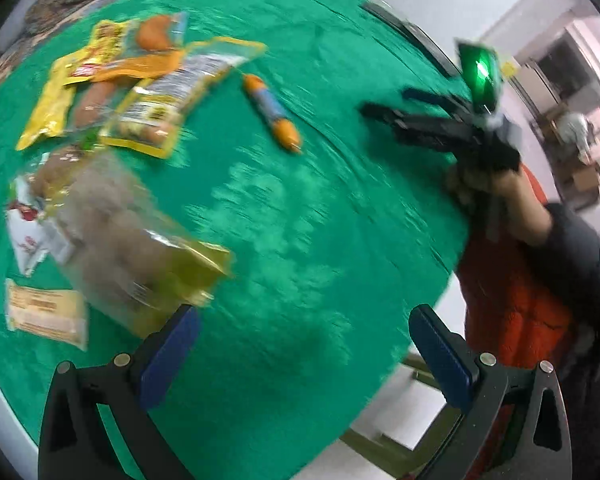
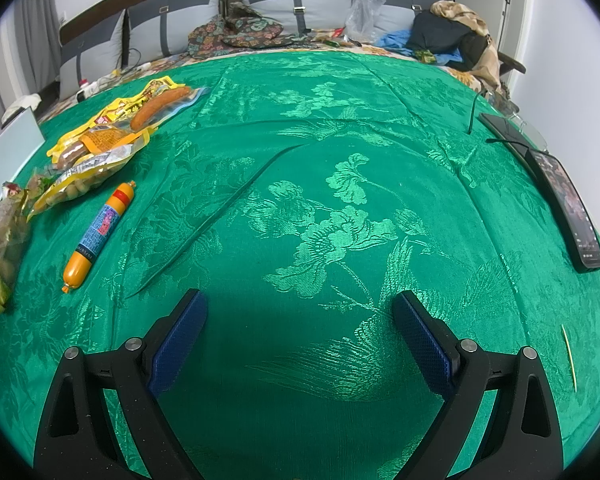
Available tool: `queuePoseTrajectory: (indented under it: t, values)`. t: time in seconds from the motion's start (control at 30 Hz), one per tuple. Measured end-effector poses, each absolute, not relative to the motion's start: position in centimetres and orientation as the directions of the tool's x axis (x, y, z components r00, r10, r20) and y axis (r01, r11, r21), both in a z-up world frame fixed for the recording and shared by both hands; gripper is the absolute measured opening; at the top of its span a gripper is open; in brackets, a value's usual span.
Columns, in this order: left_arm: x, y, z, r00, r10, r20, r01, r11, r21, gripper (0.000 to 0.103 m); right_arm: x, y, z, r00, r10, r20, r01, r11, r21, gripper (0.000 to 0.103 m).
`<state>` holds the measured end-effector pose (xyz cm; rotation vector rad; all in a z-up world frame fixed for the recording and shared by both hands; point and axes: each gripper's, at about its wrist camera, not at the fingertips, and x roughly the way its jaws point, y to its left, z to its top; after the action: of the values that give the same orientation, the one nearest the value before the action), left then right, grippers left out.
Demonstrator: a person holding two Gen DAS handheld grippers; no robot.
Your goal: Organize snacks
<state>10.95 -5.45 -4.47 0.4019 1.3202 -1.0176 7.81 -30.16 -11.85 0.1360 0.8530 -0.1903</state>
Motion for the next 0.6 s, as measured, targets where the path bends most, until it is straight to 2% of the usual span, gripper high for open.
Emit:
queuePoseTrajectory:
  t: [0.23,0.43,0.6]
  values:
    - [9.5,-4.2,-2.3,-0.032,-0.482,-0.876,0.763,0.554,-0.332,0.103,7.8,-30.1,-11.9,0.642,-0.112,-0.758,0.221,0.974,0.043,0.097]
    - [13.2,0.4,-1.2,0.115,-0.577,-0.809,0.554,0.713,-0.430,0.103,7.8,-30.2,-11.9,0.642,-0.112,-0.758,0.221,0.974,0.043,0.097]
    - [14.7,4.6,-0.8,0.214,-0.569,-0.794,0.419,0.788,-0.451,0.103,7.8,-30.2,-11.9,0.642,-0.113,-0.758,0.221,0.974,0.042,0.097]
